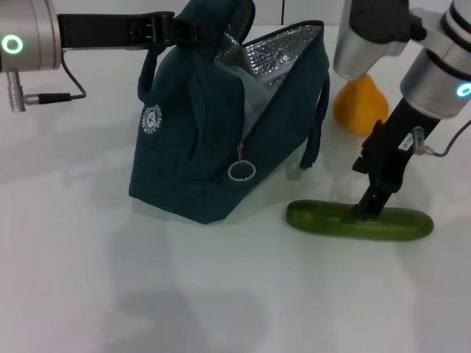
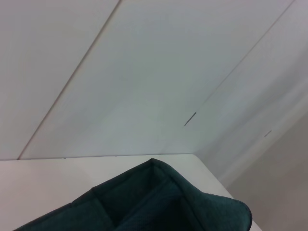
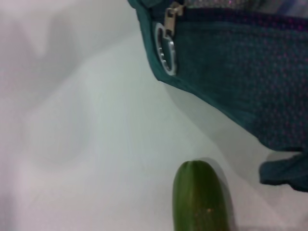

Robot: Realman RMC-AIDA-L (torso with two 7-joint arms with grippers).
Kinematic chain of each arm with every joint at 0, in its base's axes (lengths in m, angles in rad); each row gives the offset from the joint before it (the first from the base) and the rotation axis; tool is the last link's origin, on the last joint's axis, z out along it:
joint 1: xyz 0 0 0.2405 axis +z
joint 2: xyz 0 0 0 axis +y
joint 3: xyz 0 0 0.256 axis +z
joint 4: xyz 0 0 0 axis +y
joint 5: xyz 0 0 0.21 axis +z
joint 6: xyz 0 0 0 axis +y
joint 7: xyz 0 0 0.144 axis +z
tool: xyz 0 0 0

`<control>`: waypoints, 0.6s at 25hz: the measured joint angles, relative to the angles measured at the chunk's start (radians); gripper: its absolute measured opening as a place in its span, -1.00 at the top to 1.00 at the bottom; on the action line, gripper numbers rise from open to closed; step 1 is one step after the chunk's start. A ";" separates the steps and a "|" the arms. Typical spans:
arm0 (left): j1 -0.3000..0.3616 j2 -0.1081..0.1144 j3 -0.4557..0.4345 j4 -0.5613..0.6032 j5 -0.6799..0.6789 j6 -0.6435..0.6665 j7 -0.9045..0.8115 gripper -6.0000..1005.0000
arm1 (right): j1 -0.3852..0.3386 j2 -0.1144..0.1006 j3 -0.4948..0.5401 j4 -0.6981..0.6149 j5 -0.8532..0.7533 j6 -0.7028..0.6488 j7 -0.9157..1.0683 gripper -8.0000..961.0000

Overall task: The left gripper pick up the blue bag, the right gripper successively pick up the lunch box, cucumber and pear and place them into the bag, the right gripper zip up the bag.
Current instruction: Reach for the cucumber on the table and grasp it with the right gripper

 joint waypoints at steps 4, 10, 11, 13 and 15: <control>0.001 0.000 -0.001 -0.004 0.000 -0.002 0.000 0.88 | 0.000 0.002 -0.053 0.006 0.029 0.017 0.000 -0.84; 0.005 0.000 -0.002 -0.004 0.000 -0.002 0.000 0.88 | -0.002 0.002 -0.116 0.013 0.060 0.041 0.004 -0.84; 0.006 0.000 -0.002 -0.004 0.000 -0.002 0.001 0.88 | -0.002 0.002 -0.119 0.017 0.062 0.045 0.004 -0.84; 0.006 0.000 -0.002 -0.004 -0.002 -0.002 0.006 0.88 | 0.000 0.002 -0.121 0.030 0.066 0.052 0.004 -0.84; 0.006 -0.001 -0.002 -0.004 -0.005 -0.002 0.010 0.88 | 0.001 0.002 -0.128 0.042 0.072 0.060 0.004 -0.84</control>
